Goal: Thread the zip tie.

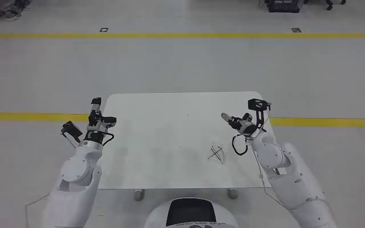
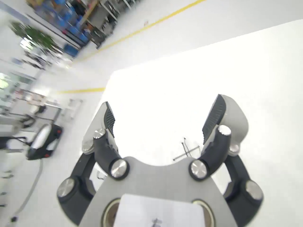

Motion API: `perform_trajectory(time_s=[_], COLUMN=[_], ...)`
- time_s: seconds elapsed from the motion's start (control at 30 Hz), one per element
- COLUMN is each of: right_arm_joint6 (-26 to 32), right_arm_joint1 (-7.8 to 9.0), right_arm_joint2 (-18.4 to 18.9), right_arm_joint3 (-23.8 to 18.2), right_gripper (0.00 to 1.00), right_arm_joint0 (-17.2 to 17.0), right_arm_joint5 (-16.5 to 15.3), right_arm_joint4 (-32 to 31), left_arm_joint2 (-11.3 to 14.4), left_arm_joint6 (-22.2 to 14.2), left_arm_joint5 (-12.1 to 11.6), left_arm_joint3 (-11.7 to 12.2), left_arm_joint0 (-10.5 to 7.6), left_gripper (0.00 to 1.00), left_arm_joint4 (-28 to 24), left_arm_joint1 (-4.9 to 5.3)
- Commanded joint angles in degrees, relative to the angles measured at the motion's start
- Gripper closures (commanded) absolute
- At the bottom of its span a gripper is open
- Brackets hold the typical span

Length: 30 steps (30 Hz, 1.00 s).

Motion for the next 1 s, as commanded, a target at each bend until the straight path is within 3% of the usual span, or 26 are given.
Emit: perform_trajectory(time_s=[0.0,0.1,0.43,0.6,0.67,0.8,0.97], right_arm_joint6=[2.52,6.13,6.13,6.47,7.77,19.03,19.03], right_arm_joint1=[-0.18,-0.41,-0.41,-0.4,-0.38,-0.02,-0.02], right_arm_joint2=[-1.65,-4.22,-4.22,-5.35,-5.65,-8.76,-8.76], right_arm_joint3=[0.92,2.52,2.52,1.62,1.21,2.5,2.5], right_gripper=[0.0,0.0,0.0,0.0,0.0,0.0,0.0], right_arm_joint0=[1.42,3.25,3.25,3.22,3.56,6.13,6.13], right_arm_joint5=[0.96,1.77,1.77,1.87,1.64,-0.1,-0.1], right_arm_joint4=[-4.5,-7.75,-7.75,-12.44,-14.09,-25.17,-25.17], left_arm_joint2=[0.0,0.0,0.0,0.0,0.0,0.0,0.0], left_arm_joint6=[0.0,0.0,0.0,0.0,0.0,0.0,0.0], left_arm_joint5=[0.0,0.0,0.0,0.0,0.0,0.0,0.0], left_arm_joint3=[0.0,0.0,0.0,0.0,0.0,0.0,0.0], left_arm_joint0=[0.0,0.0,0.0,0.0,0.0,0.0,0.0], left_gripper=[0.0,0.0,0.0,0.0,0.0,0.0,0.0], left_arm_joint4=[0.0,0.0,0.0,0.0,0.0,0.0,0.0], left_arm_joint1=[0.0,0.0,0.0,0.0,0.0,0.0,0.0])
